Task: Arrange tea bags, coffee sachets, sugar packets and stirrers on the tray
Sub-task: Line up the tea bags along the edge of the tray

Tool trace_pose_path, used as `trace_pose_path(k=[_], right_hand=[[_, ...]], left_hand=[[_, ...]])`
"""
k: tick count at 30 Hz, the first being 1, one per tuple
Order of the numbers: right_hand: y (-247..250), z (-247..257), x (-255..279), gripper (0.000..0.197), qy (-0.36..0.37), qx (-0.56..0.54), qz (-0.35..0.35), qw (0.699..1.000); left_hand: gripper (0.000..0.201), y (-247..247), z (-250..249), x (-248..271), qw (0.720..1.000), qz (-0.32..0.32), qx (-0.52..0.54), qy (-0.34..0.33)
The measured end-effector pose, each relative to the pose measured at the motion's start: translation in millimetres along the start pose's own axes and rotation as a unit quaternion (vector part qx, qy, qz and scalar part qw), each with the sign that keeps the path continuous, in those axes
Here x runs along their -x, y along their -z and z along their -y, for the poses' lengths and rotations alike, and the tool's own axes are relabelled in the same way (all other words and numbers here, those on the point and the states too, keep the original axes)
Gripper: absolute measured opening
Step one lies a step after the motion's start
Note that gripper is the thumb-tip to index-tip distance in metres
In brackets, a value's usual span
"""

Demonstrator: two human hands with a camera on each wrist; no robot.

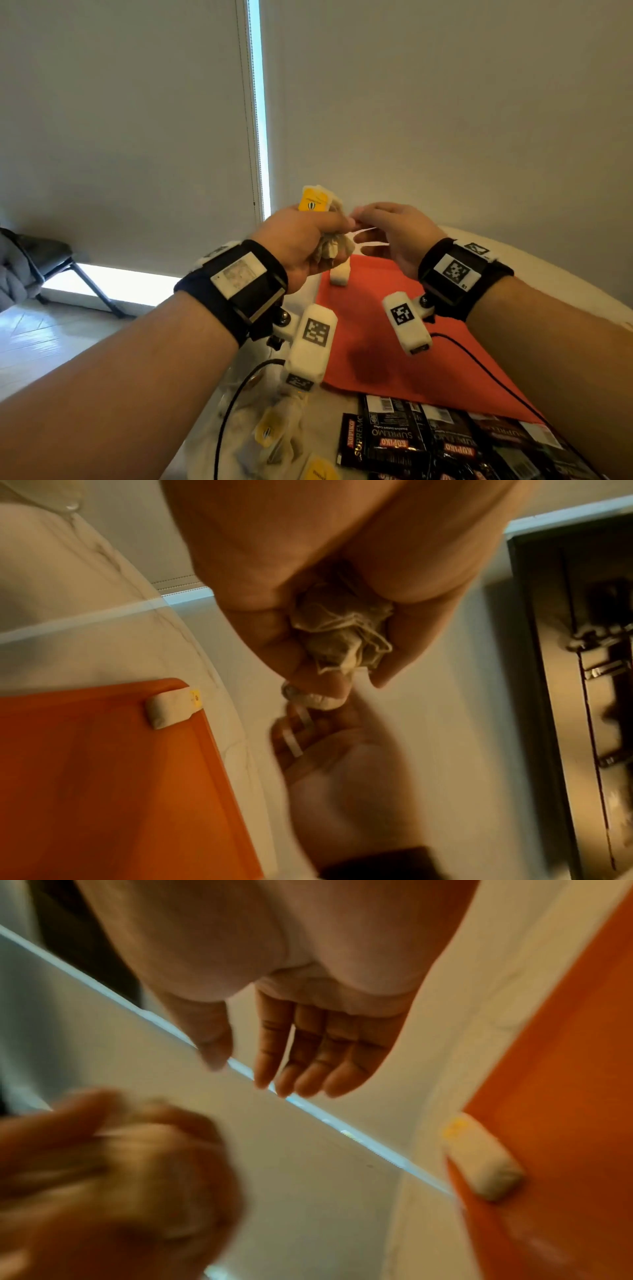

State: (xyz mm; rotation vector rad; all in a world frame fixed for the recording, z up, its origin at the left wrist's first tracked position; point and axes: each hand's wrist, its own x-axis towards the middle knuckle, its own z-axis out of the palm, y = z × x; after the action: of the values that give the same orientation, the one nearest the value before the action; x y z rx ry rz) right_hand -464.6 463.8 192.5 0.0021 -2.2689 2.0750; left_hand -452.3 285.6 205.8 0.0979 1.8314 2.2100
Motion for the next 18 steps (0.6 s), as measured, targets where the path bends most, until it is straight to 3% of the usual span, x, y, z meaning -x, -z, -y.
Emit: trace_pose_path(k=[4, 7, 11, 14, 18], right_hand=[[-4.1, 28.5, 41.8, 0.024, 0.095, 0.041, 0.059, 0.993], [-6.7, 26.9, 57.0, 0.030, 0.129, 0.101, 0.051, 0.985], [0.8, 26.2, 66.4, 0.011, 0.122, 0.091, 0.030, 0.988], [6.6, 28.9, 70.8, 0.013, 0.100, 0.086, 0.021, 0.991], [7.5, 35.9, 74.0, 0.010, 0.131, 0.014, -0.023, 0.991]], left_hand=[[0.021, -12.8, 9.8, 25.4, 0.998, 0.025, -0.046, -0.037], [0.026, -20.8, 17.2, 38.3, 0.997, 0.031, -0.052, -0.047], [0.024, -27.6, 23.9, 54.2, 0.997, 0.057, 0.006, -0.042], [0.031, -30.4, 26.9, 59.5, 0.995, 0.059, 0.074, -0.036], [0.022, -31.5, 27.2, 60.1, 0.993, 0.025, 0.114, -0.001]])
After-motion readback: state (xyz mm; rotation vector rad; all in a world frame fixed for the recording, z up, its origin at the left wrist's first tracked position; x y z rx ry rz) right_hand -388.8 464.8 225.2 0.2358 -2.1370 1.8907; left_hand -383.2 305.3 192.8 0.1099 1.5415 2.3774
